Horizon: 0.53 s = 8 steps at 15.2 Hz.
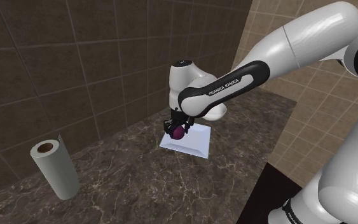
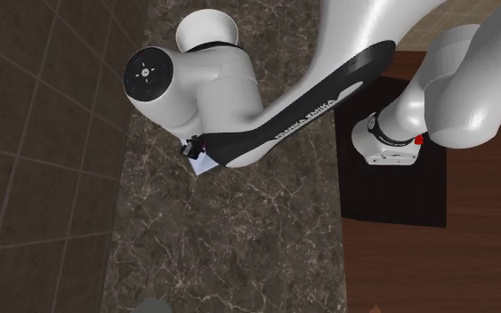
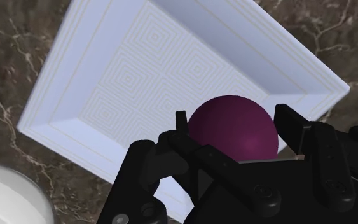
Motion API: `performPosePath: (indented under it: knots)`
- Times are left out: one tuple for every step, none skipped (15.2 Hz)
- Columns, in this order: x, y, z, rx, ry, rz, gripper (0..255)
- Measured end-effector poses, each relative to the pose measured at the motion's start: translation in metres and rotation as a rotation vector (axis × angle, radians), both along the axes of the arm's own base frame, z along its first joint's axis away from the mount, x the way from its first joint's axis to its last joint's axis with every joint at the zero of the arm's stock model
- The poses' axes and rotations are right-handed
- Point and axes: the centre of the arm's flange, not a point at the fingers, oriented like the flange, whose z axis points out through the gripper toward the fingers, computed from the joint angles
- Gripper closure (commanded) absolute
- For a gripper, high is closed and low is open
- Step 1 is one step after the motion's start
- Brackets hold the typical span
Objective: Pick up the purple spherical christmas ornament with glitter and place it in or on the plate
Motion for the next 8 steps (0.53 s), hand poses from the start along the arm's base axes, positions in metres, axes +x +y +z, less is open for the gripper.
performPosePath:
  knots:
    - [0.000, 0.000, 0.004, 0.000, 0.000, 0.000, 255]
    - [0.000, 0.000, 0.009, 0.000, 0.000, 0.000, 255]
    - [0.000, 0.000, 0.014, 0.000, 0.000, 0.000, 255]
    - [0.000, -0.001, 0.018, 0.000, 0.000, 0.000, 255]
    - [0.000, -0.001, 0.024, 0.000, 0.000, 0.000, 255]
    - [0.000, -0.001, 0.030, 0.000, 0.000, 0.000, 255]
    - [0.000, -0.001, 0.034, 0.000, 0.000, 0.000, 255]
    - [0.000, 0.000, 0.040, 0.000, 0.000, 0.000, 255]
